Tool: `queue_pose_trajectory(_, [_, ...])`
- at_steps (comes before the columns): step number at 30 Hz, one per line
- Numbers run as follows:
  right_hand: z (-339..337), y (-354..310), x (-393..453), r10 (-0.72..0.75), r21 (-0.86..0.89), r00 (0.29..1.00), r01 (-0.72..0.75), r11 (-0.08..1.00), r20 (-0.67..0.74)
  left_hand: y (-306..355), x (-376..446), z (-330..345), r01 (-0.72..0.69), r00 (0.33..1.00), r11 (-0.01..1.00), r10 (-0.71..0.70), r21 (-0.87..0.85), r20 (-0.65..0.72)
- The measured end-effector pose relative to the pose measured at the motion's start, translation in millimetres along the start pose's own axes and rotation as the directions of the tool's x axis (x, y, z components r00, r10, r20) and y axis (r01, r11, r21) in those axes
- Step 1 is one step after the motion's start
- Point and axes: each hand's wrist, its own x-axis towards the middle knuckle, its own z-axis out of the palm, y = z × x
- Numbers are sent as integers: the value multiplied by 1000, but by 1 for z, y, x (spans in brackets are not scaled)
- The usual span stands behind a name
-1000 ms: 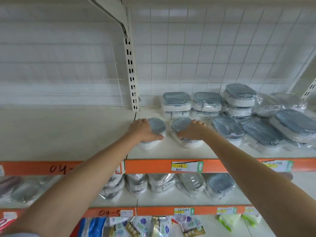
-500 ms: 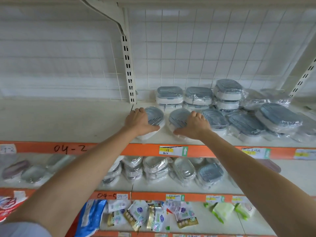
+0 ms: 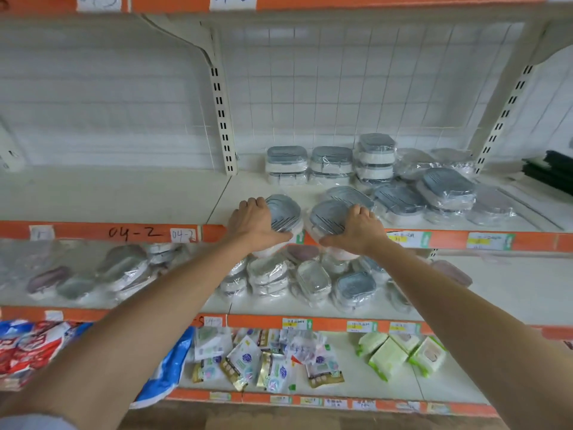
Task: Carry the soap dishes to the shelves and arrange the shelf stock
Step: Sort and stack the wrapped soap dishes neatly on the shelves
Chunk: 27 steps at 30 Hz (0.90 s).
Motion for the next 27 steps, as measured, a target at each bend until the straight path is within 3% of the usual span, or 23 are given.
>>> queue_pose_trajectory(11, [32,61,-83,18,-63,999,-15,998,48,48,-82,33,-95,993,989,85,112,85])
queue_pose_trajectory(16, [54,93,-106,72,-76,990,-63,995,121,73,-102,62,-141,969,986,120,84,217])
queue_pose_trajectory(27, [97,106,-79,167,-72,960,-154,985,225,68,-72,115,-123,926,992,102,34,364])
